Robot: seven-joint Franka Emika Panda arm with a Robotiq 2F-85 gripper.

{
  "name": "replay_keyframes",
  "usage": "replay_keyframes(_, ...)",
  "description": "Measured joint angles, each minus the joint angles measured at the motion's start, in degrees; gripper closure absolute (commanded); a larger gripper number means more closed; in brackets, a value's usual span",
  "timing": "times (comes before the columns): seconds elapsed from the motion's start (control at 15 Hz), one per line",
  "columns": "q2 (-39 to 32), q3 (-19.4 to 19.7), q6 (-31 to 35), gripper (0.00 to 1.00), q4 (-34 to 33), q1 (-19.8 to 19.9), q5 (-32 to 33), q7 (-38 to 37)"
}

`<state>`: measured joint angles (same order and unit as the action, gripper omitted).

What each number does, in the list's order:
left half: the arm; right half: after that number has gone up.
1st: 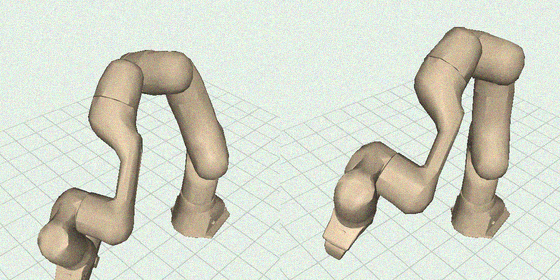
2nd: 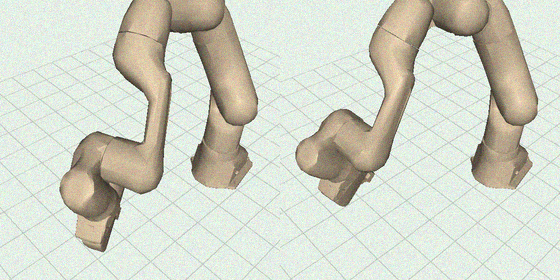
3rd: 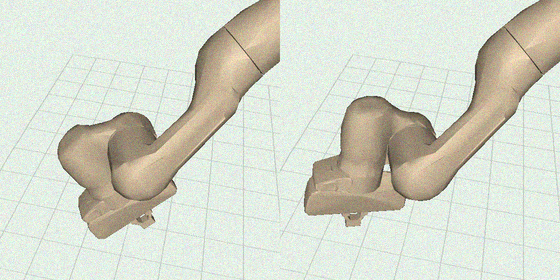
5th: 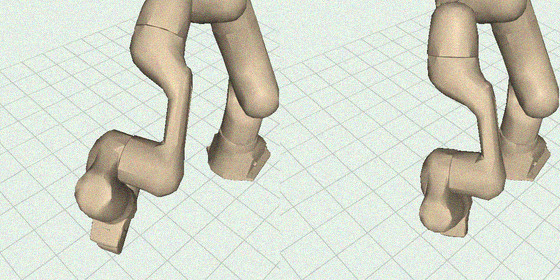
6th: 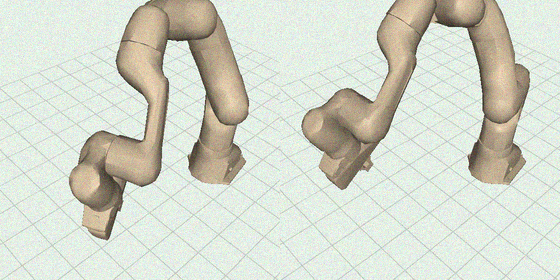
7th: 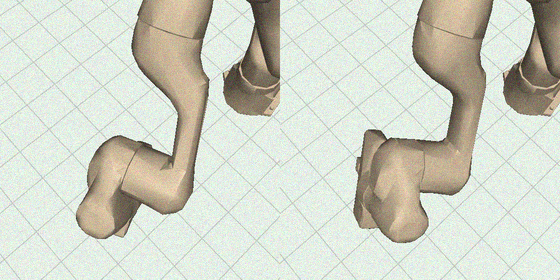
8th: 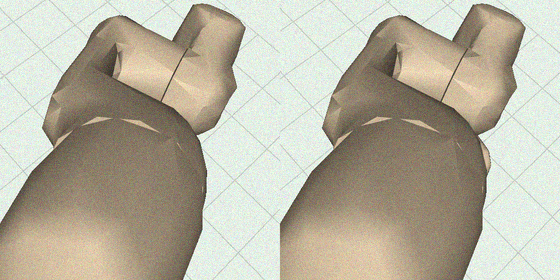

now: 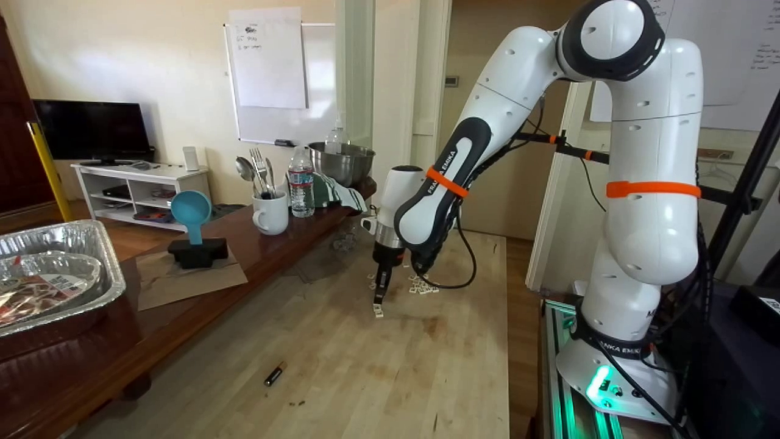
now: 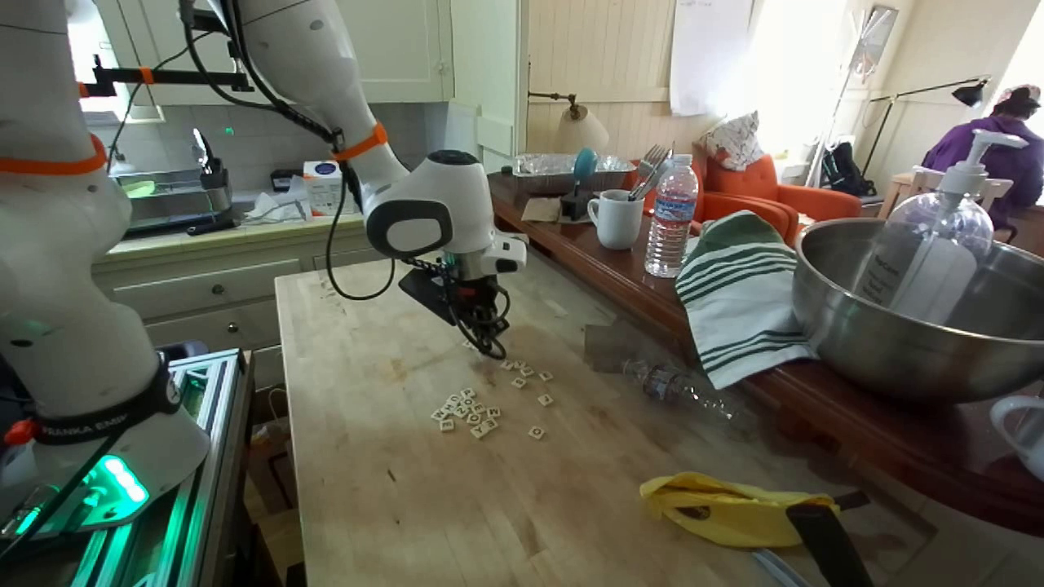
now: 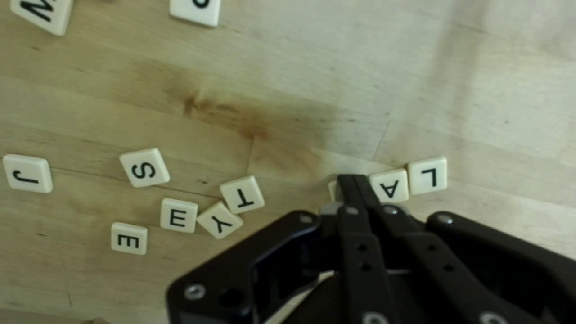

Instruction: Create the word 'Later' using the letter tiles on the tabletop.

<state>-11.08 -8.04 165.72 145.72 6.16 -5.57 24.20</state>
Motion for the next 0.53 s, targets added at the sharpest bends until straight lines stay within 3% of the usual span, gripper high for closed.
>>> replay_keyframes(0.4,1.6,8.49,-8.53,1.0,-0.66,-3.02,17.0,-7.45)
replay_keyframes(0.53,1.84,9.16,-9.4,1.0,-0.62,-2.99,17.67,-7.58)
